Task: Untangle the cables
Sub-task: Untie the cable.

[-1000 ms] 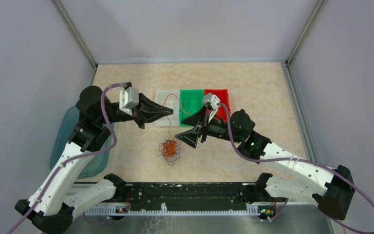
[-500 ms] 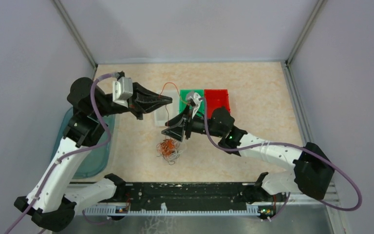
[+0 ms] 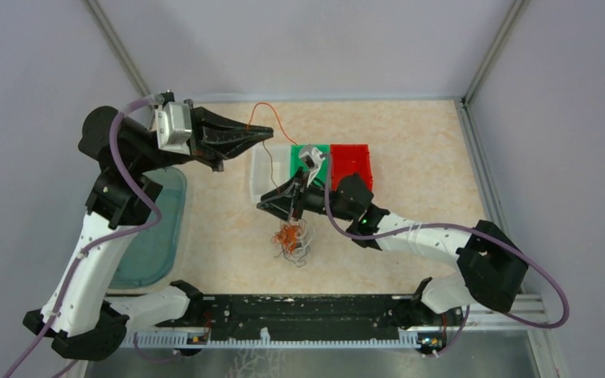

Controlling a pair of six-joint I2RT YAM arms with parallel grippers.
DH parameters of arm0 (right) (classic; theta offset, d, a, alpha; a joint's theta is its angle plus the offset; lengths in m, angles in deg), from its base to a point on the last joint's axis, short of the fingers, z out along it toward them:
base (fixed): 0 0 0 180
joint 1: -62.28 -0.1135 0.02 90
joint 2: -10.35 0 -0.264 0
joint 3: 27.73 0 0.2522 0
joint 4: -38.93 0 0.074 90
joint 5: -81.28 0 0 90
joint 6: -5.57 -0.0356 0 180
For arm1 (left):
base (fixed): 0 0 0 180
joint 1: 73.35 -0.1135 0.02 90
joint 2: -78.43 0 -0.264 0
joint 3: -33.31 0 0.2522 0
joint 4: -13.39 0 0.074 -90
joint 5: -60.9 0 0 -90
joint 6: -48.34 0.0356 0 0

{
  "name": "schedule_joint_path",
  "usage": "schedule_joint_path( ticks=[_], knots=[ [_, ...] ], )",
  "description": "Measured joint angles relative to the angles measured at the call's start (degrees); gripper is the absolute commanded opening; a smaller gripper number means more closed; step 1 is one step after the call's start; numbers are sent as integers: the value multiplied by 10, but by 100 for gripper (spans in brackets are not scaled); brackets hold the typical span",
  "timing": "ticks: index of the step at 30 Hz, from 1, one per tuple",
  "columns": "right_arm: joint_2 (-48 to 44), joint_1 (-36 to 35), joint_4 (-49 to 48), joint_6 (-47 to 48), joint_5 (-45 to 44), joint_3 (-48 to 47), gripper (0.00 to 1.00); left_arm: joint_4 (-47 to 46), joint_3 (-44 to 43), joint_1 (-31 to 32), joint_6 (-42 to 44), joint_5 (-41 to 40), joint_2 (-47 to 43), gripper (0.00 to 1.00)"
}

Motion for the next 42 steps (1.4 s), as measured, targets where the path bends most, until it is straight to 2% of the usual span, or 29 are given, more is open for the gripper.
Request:
schedule_joint_path(
  ticks=[12,27,33,39,42],
  knots=[
    [11,-1,-34,-10,-24,72,35,-43,-90,0,22,-33,26,0],
    [36,-2,-73,-21,-64,172,39,-177,-200,0,132,-173,69,0],
    [50,-4,-65,-12,-94,204,43,-213,-283,0,161,-205,114,0],
    [50,-11,-48,9,-131,210,55,-229,-400,0,176,-211,179,0],
    [40,-12,-20,24,-154,210,63,-241,-423,0,182,-211,195,0]
  ],
)
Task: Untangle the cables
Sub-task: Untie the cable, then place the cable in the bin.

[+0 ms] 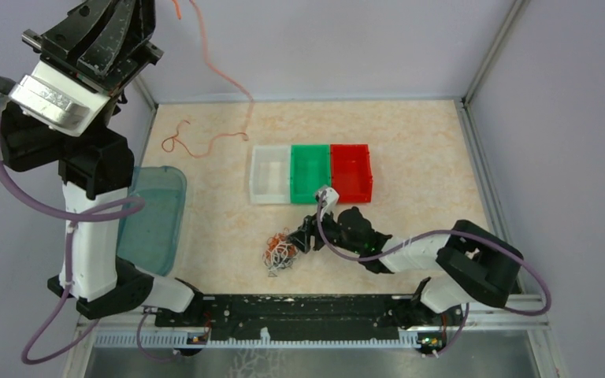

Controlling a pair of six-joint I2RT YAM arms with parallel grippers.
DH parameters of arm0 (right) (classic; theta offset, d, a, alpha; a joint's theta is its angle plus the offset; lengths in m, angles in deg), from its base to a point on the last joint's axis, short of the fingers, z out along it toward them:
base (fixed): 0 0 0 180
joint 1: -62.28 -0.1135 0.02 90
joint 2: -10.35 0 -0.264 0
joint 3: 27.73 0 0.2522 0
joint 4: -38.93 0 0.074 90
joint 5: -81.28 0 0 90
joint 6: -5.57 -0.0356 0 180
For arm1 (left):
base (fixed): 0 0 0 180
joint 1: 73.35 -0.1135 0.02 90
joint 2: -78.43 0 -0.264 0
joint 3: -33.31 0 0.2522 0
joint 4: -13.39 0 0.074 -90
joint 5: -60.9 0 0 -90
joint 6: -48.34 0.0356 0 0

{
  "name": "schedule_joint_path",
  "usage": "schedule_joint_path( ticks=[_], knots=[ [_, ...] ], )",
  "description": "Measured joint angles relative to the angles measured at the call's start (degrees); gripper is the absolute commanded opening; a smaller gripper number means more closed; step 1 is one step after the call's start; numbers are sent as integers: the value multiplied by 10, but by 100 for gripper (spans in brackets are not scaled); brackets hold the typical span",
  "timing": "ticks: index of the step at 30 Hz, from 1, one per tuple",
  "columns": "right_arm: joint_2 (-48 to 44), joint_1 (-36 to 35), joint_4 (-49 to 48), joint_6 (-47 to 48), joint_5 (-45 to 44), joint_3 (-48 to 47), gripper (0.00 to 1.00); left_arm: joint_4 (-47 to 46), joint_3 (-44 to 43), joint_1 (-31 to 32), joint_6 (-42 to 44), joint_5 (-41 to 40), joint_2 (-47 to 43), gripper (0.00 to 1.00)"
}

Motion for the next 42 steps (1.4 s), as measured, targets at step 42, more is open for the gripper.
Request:
schedule_joint_path(
  ticks=[42],
  knots=[
    [-99,59,191,115,-54,-145,64,5,474,0,67,-176,-127,0]
  ],
)
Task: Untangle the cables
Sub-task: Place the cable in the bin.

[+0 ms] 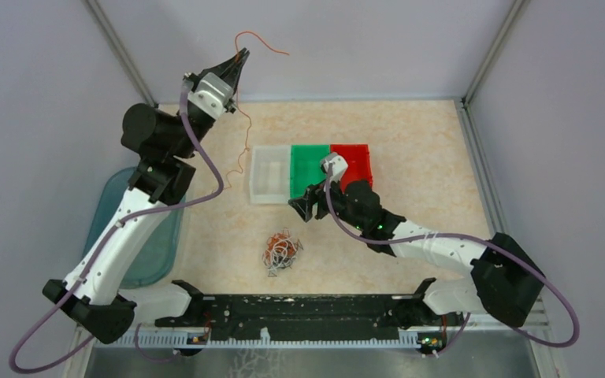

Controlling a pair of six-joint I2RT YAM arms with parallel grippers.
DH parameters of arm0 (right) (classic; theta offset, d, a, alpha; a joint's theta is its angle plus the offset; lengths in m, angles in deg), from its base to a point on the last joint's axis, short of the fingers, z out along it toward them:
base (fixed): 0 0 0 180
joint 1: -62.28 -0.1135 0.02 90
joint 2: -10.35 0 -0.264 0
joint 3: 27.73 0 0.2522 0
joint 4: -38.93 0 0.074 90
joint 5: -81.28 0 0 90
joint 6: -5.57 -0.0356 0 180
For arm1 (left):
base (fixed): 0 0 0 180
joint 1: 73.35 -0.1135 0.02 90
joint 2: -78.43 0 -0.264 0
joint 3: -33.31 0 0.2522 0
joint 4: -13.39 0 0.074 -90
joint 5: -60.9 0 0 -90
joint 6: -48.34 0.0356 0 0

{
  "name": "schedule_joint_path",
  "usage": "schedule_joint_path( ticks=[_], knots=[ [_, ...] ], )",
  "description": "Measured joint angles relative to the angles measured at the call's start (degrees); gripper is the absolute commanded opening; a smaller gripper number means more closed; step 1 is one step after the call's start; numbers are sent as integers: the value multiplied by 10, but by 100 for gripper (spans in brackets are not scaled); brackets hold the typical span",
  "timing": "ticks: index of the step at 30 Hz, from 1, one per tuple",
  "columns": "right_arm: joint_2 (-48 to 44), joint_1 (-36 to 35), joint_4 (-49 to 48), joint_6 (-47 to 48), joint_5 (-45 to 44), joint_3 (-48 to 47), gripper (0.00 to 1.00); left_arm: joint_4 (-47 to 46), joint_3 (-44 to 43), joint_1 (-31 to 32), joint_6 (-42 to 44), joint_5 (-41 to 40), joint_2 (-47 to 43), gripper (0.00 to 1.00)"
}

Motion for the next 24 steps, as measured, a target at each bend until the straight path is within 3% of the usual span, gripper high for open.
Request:
schedule_joint_path(
  ticks=[8,24],
  knots=[
    [-52,4,13,-14,-13,52,65,-53,67,-2,18,-22,4,0],
    [-142,4,43,-15,-36,77,63,-109,88,-22,25,-26,52,0]
  ],
)
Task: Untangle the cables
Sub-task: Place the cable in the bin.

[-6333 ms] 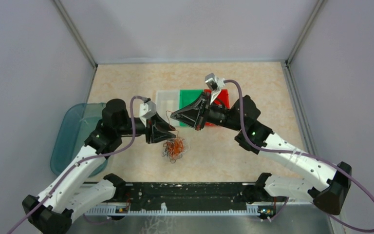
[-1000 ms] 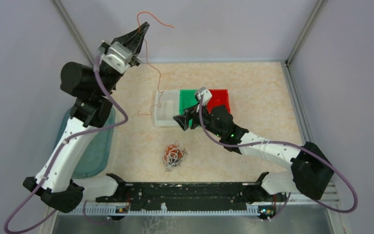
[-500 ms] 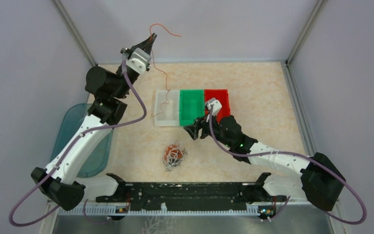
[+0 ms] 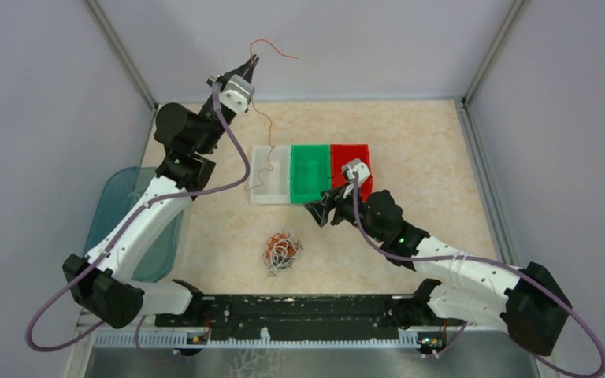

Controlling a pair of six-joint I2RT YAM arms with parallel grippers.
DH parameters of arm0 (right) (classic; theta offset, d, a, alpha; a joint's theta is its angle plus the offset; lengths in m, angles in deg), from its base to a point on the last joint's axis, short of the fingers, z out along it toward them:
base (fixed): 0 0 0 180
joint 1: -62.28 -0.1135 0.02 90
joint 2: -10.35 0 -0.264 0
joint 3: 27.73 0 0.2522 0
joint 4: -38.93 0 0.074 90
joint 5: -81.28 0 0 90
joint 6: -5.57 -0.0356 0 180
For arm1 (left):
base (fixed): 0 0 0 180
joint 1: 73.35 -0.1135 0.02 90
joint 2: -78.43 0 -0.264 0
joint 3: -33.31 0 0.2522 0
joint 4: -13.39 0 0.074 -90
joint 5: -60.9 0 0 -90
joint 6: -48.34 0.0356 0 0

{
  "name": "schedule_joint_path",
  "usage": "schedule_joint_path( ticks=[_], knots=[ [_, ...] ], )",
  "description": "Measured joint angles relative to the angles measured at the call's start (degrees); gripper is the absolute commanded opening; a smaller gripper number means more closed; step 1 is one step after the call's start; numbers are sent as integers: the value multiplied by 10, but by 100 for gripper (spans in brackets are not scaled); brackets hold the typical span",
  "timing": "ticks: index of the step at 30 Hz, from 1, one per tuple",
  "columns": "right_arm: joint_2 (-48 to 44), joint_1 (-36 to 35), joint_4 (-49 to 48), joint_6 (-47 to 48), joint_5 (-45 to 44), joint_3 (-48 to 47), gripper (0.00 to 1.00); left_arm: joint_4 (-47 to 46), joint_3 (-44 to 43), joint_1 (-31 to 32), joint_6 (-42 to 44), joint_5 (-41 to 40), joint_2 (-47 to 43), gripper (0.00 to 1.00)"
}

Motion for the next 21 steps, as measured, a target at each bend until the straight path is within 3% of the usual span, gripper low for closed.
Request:
schedule_joint_path(
  ticks=[13,21],
  knots=[
    [-21,0,13,-1,-4,7,61,-16,5,-19,0,0,49,0],
    [-21,0,16,-7,-4,8,60,-24,-39,-32,2,0,87,0]
  ],
)
